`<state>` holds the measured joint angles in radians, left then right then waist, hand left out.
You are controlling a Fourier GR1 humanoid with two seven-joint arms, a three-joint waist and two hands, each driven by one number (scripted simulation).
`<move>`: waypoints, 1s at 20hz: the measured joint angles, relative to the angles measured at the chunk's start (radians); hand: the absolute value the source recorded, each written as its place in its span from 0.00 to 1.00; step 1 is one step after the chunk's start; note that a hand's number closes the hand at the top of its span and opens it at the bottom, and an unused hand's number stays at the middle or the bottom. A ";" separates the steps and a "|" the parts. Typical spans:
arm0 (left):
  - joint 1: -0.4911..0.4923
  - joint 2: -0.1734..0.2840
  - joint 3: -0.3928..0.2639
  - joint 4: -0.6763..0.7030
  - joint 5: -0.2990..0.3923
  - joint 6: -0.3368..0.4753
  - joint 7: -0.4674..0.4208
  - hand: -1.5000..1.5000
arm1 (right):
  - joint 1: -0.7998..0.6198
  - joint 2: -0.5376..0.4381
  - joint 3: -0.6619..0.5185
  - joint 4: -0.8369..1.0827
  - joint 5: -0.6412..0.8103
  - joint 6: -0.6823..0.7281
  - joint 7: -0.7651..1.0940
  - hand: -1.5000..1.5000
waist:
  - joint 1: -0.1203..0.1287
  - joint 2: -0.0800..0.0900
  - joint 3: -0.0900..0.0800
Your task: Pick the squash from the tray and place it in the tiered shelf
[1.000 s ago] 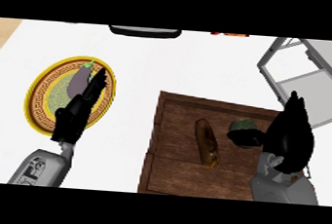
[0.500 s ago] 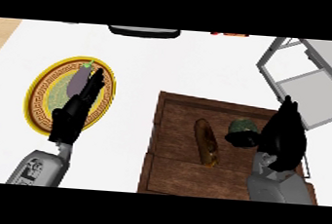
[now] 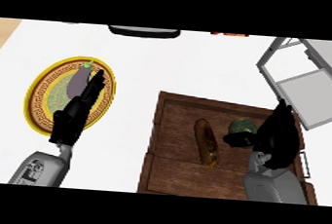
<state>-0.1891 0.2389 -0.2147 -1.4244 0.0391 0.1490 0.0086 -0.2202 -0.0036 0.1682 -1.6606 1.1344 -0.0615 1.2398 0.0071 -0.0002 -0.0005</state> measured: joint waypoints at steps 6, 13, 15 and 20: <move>0.004 0.000 0.013 -0.012 0.003 -0.014 0.006 0.50 | 0.018 0.000 0.012 0.037 -0.018 -0.030 -0.011 0.00 | -0.001 0.000 0.000; 0.000 -0.002 0.023 -0.023 -0.005 -0.025 0.020 0.50 | 0.009 -0.003 0.032 0.083 -0.051 -0.048 -0.020 1.00 | -0.002 -0.001 -0.001; 0.000 -0.010 0.025 -0.015 -0.009 -0.026 0.017 0.50 | 0.003 -0.006 0.042 0.091 -0.042 -0.042 -0.023 1.00 | -0.004 -0.002 -0.003; 0.001 -0.018 0.031 -0.022 -0.022 -0.028 0.024 0.50 | 0.000 -0.010 0.061 0.115 0.002 -0.046 -0.033 1.00 | -0.005 -0.004 -0.003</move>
<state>-0.1880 0.2214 -0.1840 -1.4460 0.0171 0.1210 0.0325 -0.2205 -0.0132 0.2295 -1.5459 1.1361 -0.1075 1.2066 0.0025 -0.0038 -0.0038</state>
